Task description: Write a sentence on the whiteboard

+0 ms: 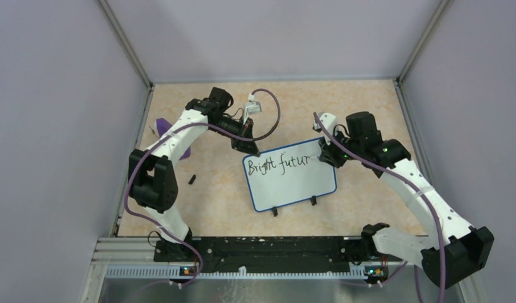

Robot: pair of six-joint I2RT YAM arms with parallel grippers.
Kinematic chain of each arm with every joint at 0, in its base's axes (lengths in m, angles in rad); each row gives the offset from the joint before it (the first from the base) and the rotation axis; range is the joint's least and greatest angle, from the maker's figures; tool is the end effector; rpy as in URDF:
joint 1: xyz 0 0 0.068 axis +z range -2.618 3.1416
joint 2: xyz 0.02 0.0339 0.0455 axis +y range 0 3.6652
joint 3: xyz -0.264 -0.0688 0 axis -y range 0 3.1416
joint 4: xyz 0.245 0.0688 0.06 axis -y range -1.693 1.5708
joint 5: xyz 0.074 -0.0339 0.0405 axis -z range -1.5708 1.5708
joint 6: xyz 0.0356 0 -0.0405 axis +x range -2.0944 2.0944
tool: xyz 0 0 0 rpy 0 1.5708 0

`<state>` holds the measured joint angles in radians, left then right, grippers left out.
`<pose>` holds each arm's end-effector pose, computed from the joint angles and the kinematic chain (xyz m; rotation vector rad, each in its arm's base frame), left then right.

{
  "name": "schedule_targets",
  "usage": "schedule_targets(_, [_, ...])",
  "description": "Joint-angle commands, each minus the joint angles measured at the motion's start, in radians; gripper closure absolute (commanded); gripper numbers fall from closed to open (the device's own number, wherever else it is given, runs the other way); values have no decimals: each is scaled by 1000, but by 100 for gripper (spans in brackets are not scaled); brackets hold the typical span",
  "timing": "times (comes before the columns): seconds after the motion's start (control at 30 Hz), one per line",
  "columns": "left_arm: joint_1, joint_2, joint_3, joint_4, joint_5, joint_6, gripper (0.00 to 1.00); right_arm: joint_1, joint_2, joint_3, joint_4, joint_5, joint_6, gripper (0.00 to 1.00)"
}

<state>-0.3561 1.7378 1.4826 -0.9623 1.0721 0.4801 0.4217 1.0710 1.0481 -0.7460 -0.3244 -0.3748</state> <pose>0.3149 -0.1505 0.2846 1.2016 2.0804 -1.3901 0.1935 0.0993 0.3247 -1.0474 2.0746 0.4023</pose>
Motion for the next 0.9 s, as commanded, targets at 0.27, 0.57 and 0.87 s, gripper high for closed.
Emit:
schedule_targets(0.27, [-6, -15, -13, -2, 3, 15, 100, -12, 8, 2, 28, 39, -27, 100])
schedule_targets(0.57, [-6, -9, -8, -1, 9, 14, 100, -43, -5, 17, -1, 68, -52, 100])
schedule_targets(0.87, [-5, -11, -7, -2, 7, 17, 100, -44, 22, 60, 28, 42, -27, 100])
